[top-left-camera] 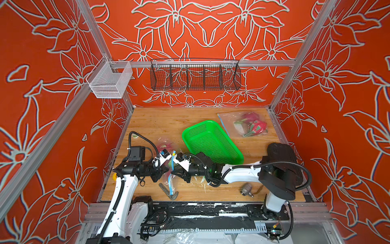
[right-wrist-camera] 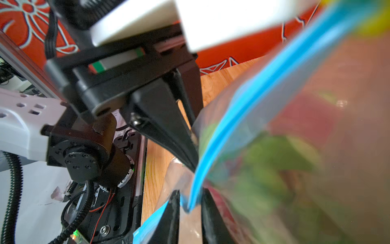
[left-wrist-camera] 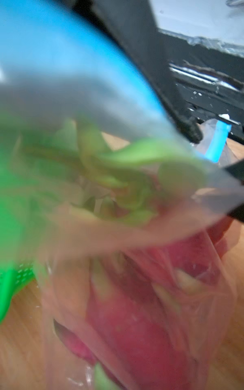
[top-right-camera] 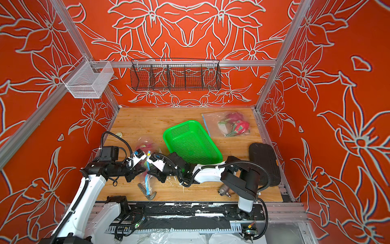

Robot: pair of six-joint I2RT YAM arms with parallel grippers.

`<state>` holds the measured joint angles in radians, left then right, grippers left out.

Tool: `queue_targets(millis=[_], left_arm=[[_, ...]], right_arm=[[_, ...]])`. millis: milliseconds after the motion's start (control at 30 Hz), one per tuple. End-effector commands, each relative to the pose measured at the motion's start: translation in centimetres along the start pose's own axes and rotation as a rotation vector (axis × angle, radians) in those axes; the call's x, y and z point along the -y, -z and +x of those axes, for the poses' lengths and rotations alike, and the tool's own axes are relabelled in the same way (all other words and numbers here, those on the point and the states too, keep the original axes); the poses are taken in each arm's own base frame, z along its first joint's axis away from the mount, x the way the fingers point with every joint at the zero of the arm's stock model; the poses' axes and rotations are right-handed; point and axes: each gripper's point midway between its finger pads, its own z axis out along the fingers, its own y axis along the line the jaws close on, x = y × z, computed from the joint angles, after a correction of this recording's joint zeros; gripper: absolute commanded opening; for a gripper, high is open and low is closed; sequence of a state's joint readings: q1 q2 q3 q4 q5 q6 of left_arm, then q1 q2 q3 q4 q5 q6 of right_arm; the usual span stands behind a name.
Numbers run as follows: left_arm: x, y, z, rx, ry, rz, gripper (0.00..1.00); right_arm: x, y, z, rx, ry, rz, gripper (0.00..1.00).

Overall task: Open the zip-top bag and take out the dragon fruit
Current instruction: Open the zipper of the food storage bag at the center of the board.

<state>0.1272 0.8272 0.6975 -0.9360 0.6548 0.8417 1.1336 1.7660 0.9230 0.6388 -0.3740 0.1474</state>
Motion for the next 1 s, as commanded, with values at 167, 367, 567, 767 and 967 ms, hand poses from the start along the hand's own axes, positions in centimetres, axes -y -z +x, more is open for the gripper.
queue_targets(millis=[167,367,567,767,967], left_arm=[[-1.2,2.1,-0.1,-0.013,-0.028,-0.100,0.00],[-0.7,2.2,-0.1,0.000,-0.010,-0.061,0.00],[-0.5,2.1,-0.3,0.007,0.001,-0.040,0.00],[-0.5,2.2,-0.2,0.001,-0.014,-0.047,0.00],[-0.5,2.1,0.3,-0.011,-0.015,-0.054,0.00]], right_arm=[[1.1,2.9,-0.4,0.049,0.049,0.083,0.63],[2.9,2.4,0.1,0.017,0.052,0.143,0.77],[2.6,-0.3,-0.8,0.046,0.019,0.065,0.70],[2.5,-1.8,-1.7,0.074,-0.002,0.024,0.44],[2.5,-2.4,-2.3,0.088,-0.005,0.011,0.00]])
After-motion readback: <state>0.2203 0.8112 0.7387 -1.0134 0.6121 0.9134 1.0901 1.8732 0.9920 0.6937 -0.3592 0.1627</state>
